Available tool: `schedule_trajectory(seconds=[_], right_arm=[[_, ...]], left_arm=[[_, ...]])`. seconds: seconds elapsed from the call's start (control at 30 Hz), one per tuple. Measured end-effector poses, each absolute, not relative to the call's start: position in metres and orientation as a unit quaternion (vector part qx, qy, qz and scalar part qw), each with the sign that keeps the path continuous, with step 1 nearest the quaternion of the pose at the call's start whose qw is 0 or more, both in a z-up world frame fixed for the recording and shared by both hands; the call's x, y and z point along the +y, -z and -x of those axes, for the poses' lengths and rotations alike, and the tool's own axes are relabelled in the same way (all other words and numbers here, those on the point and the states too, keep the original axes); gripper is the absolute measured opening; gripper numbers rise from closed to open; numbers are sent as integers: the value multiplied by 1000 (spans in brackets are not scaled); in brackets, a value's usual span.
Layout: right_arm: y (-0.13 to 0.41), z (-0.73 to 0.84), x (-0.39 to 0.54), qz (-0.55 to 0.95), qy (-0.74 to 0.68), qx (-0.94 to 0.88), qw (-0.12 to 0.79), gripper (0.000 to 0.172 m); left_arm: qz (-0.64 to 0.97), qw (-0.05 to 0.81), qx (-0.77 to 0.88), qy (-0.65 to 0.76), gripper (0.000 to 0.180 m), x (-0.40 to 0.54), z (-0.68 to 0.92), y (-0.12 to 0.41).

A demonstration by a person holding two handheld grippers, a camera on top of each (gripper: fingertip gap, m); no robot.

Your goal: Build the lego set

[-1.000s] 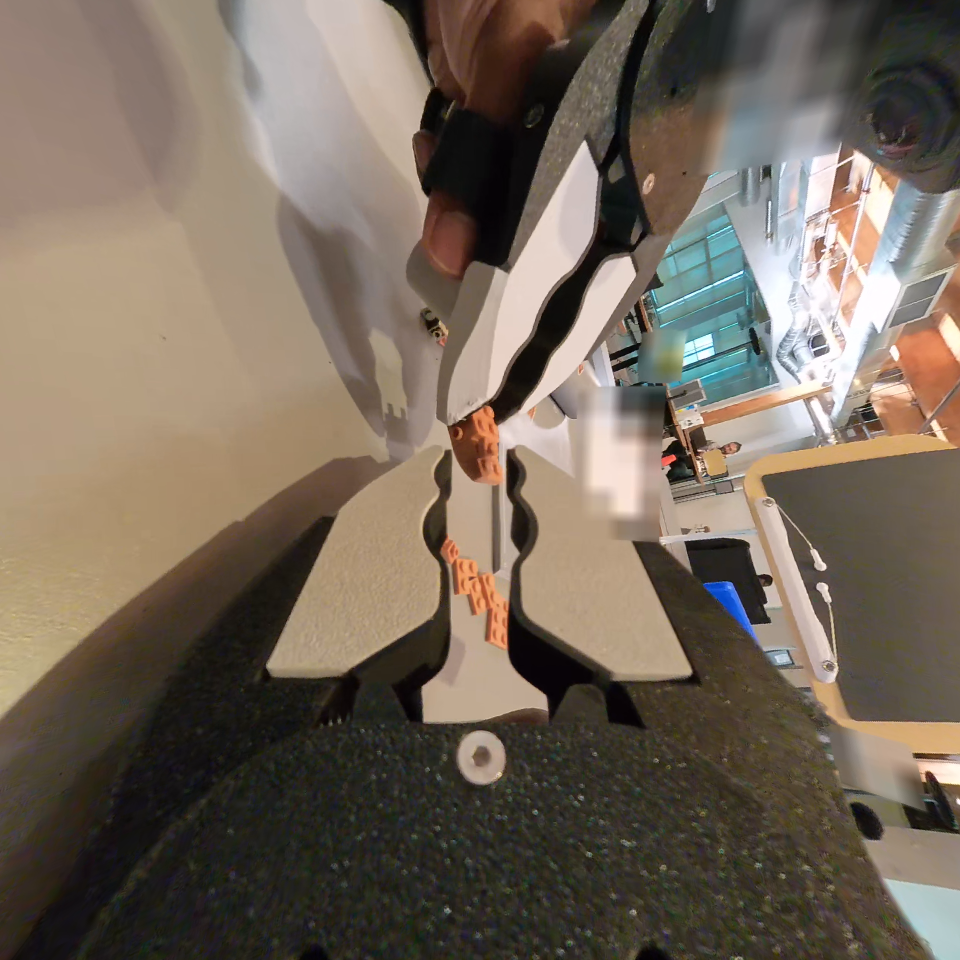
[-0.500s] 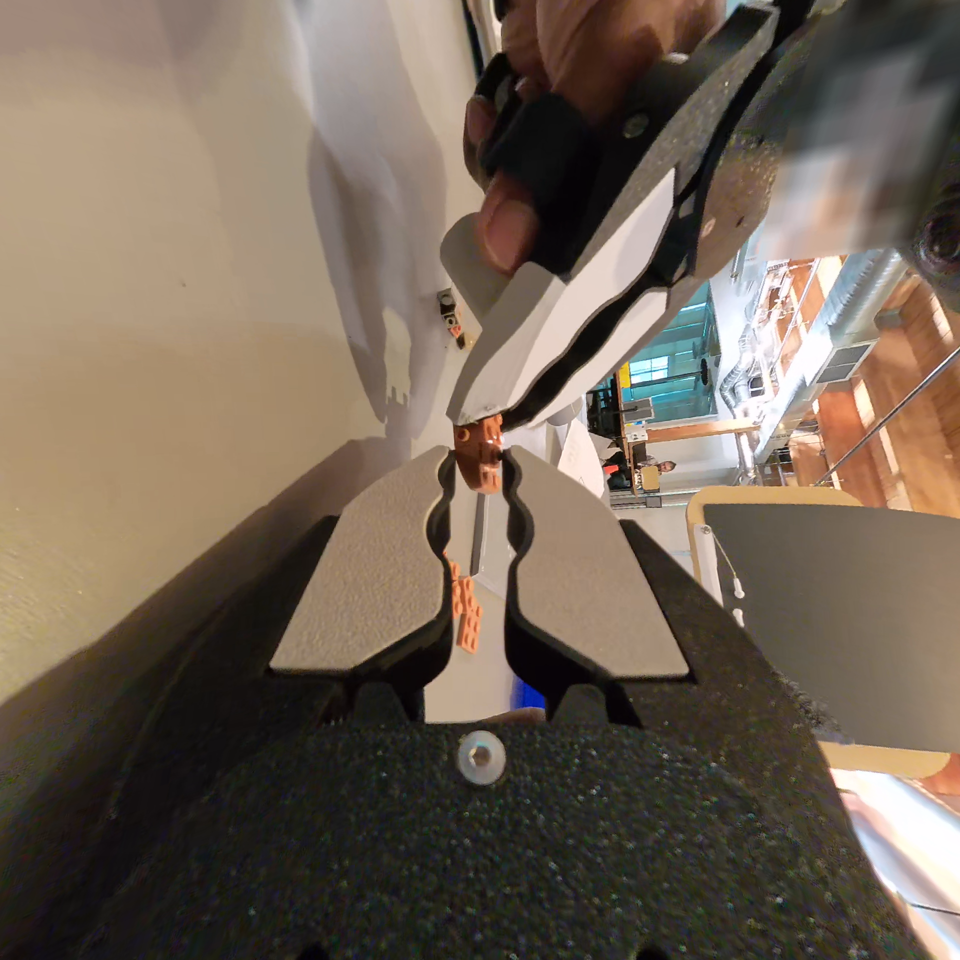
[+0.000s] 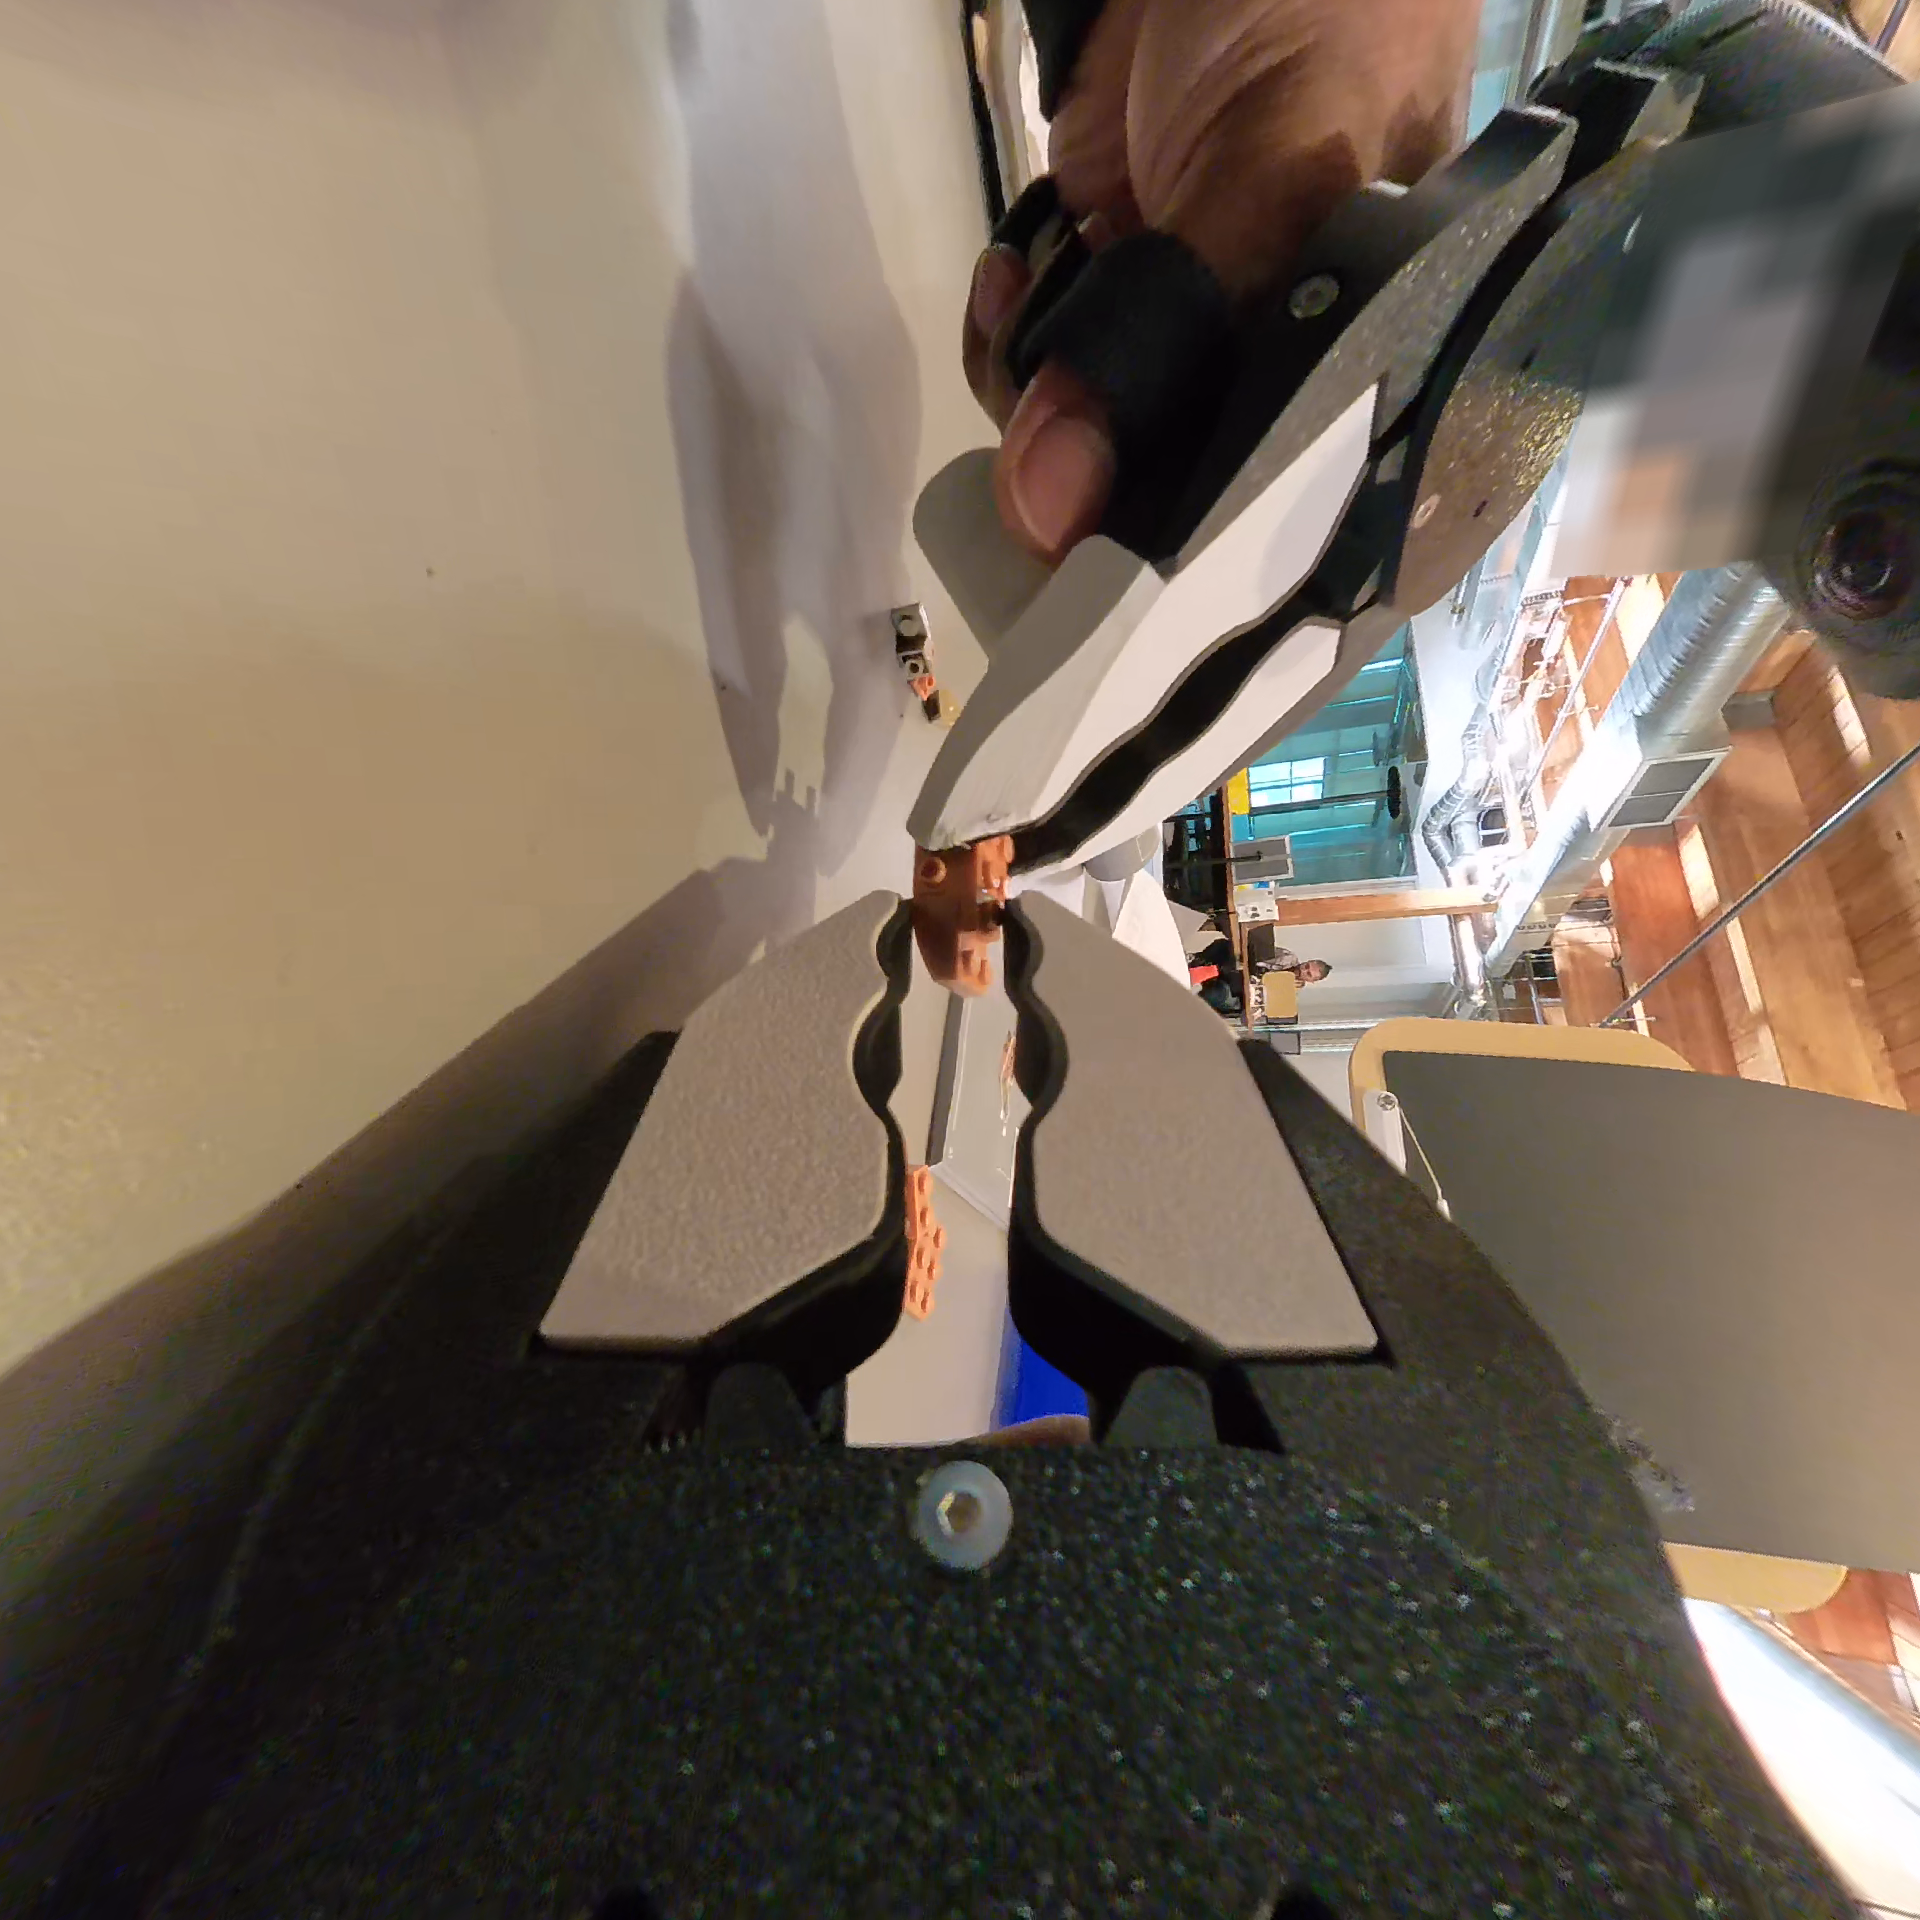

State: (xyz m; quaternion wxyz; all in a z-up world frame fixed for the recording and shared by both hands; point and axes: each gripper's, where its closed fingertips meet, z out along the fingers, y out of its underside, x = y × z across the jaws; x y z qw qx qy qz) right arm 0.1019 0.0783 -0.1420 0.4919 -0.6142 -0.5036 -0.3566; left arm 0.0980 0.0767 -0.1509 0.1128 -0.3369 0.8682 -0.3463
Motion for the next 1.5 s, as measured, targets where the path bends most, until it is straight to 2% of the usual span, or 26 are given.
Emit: schedule_trajectory(seconds=[0.87,1.5], right_arm=[[139,-104,76,627,350,-485,498,17],[136,-102,72,616,354,-509,486,15]], left_arm=[[332,104,859,374,17,70,-97,145],[361,47,831,421,17,66,-94,141]])
